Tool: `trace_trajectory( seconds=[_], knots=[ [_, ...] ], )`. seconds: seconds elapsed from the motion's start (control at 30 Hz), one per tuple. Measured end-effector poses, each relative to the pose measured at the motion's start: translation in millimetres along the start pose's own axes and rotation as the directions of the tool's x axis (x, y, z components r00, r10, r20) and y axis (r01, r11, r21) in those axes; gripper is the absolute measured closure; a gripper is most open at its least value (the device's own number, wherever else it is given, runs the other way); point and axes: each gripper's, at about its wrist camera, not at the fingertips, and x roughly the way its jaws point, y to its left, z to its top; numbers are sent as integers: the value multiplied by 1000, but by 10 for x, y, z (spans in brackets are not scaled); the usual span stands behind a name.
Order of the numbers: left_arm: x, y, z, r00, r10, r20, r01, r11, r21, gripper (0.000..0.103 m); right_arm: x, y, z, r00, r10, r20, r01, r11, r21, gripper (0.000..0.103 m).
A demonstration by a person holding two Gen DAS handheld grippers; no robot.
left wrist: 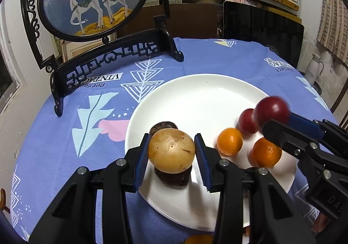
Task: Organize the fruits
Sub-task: 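Lower the potato and the red plum onto the plate and open both grippers, then grasp a dark water chestnut with the left gripper while the right gripper grasps a kumquat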
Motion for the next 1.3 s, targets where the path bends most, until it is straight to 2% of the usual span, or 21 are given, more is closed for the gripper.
trace_trajectory(
  seconds=[0.17,0.2,0.23,0.27,0.3,0.43,0.53,0.77,0.9,0.97,1.07,1.17,1.3],
  knots=[
    [33,-8,-3,1000,9,-7,-9,1000,4,62,-32,24,10,1000,7,23,-6,1000,-7,67],
    [44,-12,-8,1000,12,-8,-12,1000,7,62,-36,13,6,1000,1,29,-1,1000,-3,64],
    [47,-17,-13,1000,17,-6,-17,1000,11,60,-38,4,-1,999,-6,32,6,1000,-1,44],
    [36,-23,-16,1000,26,3,-26,999,21,51,-47,-8,-12,999,-22,39,22,1000,4,34],
    [17,-27,-18,999,34,15,-34,999,27,40,-69,-24,-24,998,-41,55,40,999,12,29],
    [-71,-29,-24,996,59,63,-61,997,41,29,-96,-54,-34,997,-56,50,56,998,3,27],
    [-91,-22,-28,993,79,83,-83,995,48,22,-106,-84,-46,993,-100,56,100,995,2,14],
    [-113,23,-11,993,82,90,-86,996,36,19,-210,-118,-44,986,-125,113,124,992,14,4],
    [-115,25,-10,993,83,90,-86,996,37,16,-329,-94,-12,982,-83,169,80,996,25,4],
    [-114,24,-12,993,82,89,-86,996,34,16,-407,-72,-7,974,-83,212,81,997,16,4],
    [-128,24,-11,993,82,90,-85,996,33,15,-524,-67,-1,965,-38,259,39,999,0,4],
    [-136,26,-11,992,84,93,-87,996,32,15,-705,-58,4,929,-65,365,72,997,-7,4],
    [-148,23,-14,992,83,99,-87,996,33,15,-787,-89,28,918,-45,394,44,999,11,4]
  ],
)
